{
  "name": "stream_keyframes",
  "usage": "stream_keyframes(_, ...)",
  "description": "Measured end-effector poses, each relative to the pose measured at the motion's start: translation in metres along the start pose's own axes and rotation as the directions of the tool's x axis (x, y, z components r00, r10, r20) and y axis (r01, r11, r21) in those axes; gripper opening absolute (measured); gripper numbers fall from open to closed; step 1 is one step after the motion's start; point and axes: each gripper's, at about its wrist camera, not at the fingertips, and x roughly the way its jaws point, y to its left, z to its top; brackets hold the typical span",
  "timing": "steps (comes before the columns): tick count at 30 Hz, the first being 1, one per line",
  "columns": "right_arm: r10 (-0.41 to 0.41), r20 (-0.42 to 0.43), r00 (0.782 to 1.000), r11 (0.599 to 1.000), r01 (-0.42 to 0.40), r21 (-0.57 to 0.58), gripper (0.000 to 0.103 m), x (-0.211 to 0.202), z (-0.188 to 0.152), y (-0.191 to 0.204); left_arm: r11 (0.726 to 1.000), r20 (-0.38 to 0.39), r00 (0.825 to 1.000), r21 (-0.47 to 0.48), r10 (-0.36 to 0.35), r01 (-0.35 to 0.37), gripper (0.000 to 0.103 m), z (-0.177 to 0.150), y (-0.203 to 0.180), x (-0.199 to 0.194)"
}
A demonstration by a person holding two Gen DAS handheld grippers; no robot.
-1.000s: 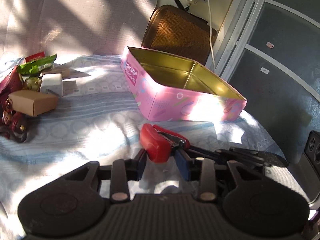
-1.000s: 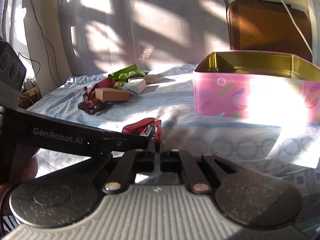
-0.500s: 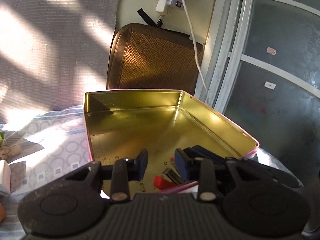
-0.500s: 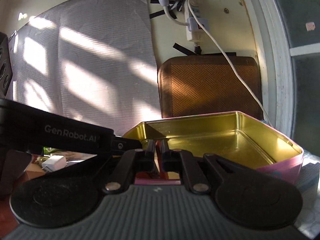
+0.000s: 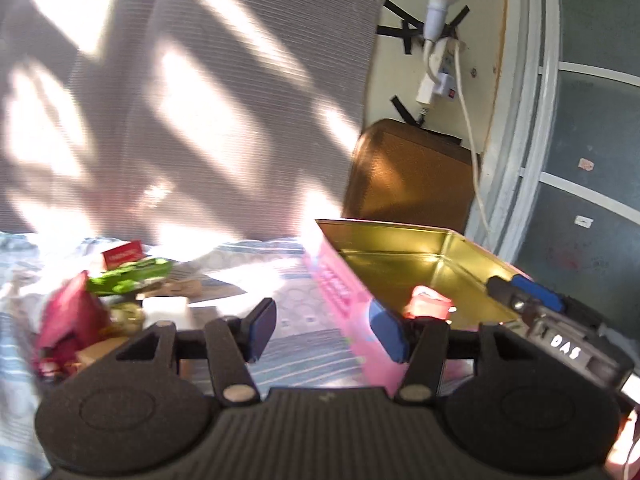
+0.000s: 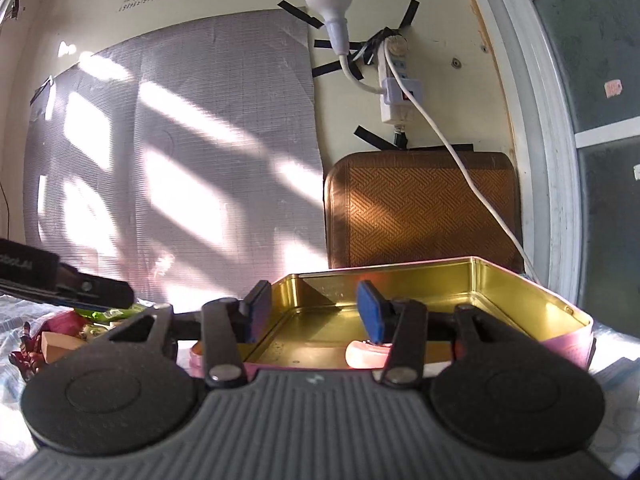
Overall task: Organize rigid objects
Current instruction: 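Carry the stapler into the pink tin and open the right tool, then move the right tool to the brown cardboard box and grasp it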
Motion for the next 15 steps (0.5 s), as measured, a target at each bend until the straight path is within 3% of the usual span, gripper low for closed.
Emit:
stream_keyframes(5, 0.053, -0.02, 0.998, 0.999, -0.053, 0.006, 0.05, -0.002, 0.006, 0.024, 0.988, 0.015, 0.988, -0.043, 0.152, -0.151, 0.053, -0.013, 0.063, -0.02)
stream_keyframes(9, 0.153, -0.062, 0.986, 0.988, -0.154, -0.016, 0.05, 0.001, 0.007, 0.064, 0.972, 0.047, 0.981, -0.152, 0.19, -0.181, 0.053, -0.021, 0.102, -0.029)
stream_keyframes(11, 0.221, -0.114, 0.969, 0.975, -0.223, -0.005, 0.05, 0.008, 0.007, 0.085, 0.965, 0.055, 0.98, -0.19, 0.192, -0.179, 0.053, -0.027, 0.113, -0.031)
stream_keyframes(15, 0.328, -0.227, 0.917, 0.945, -0.319, 0.077, 0.05, 0.028, 0.006, 0.115, 0.963, 0.095, 0.97, -0.175, 0.222, -0.204, 0.054, -0.025, 0.118, -0.035)
